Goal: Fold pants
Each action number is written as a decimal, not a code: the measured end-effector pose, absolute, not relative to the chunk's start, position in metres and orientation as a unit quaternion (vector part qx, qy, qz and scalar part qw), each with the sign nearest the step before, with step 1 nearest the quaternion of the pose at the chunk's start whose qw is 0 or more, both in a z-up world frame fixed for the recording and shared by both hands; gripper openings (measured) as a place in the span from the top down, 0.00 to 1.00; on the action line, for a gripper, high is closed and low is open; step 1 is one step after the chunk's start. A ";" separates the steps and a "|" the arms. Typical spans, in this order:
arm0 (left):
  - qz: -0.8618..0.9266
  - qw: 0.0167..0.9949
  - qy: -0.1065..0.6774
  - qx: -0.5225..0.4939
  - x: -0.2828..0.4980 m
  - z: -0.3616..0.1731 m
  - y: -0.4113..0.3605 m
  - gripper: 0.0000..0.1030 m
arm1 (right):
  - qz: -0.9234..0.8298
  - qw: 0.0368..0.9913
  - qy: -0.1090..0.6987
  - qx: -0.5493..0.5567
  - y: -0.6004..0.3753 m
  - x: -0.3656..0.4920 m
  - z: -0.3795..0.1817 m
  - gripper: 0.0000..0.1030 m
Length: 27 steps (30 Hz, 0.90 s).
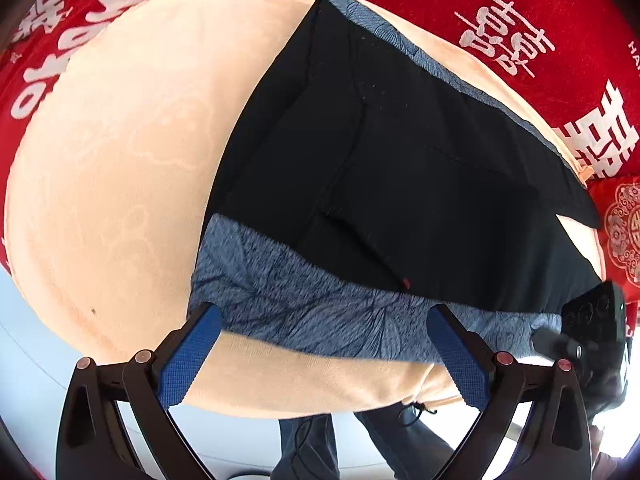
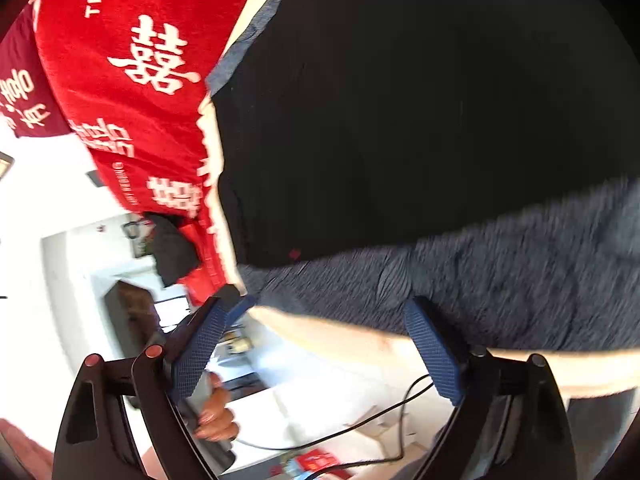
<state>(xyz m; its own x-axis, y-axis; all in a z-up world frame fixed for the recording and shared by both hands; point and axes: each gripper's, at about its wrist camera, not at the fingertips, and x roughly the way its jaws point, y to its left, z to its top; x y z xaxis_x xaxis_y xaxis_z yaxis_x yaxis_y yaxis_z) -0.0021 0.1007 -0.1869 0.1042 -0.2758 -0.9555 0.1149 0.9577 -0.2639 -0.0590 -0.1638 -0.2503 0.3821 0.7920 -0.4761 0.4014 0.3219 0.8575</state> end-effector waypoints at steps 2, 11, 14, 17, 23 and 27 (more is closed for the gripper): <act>-0.137 0.733 0.662 -0.073 -0.007 -0.189 0.103 0.00 | 0.155 0.604 0.554 0.552 -0.159 -0.071 -0.256 0.10; -0.149 0.706 0.685 -0.098 -0.021 -0.208 0.095 0.00 | 0.143 0.582 0.495 0.629 -0.160 -0.051 -0.274 0.82; -0.159 0.680 0.697 -0.161 -0.022 -0.215 0.092 0.00 | 0.173 0.601 0.481 0.614 -0.158 -0.045 -0.244 0.83; -0.169 0.671 0.681 -0.239 -0.015 -0.209 0.089 0.00 | 0.193 0.613 0.465 0.608 -0.161 -0.041 -0.215 0.83; -0.139 0.674 0.667 -0.287 0.005 -0.211 0.089 0.00 | 0.194 0.627 0.491 0.572 -0.161 -0.035 -0.205 0.83; -0.135 0.687 0.674 -0.237 0.006 -0.214 0.083 0.00 | 0.147 0.613 0.520 0.576 -0.179 -0.065 -0.227 0.54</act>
<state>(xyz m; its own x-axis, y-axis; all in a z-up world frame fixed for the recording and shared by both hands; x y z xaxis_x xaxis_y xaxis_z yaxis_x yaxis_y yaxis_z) 0.0064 0.0826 -0.2139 0.0551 -0.5045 -0.8617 -0.1350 0.8513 -0.5071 -0.0646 -0.1791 -0.2267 0.4152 0.7798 -0.4685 0.4195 0.2929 0.8592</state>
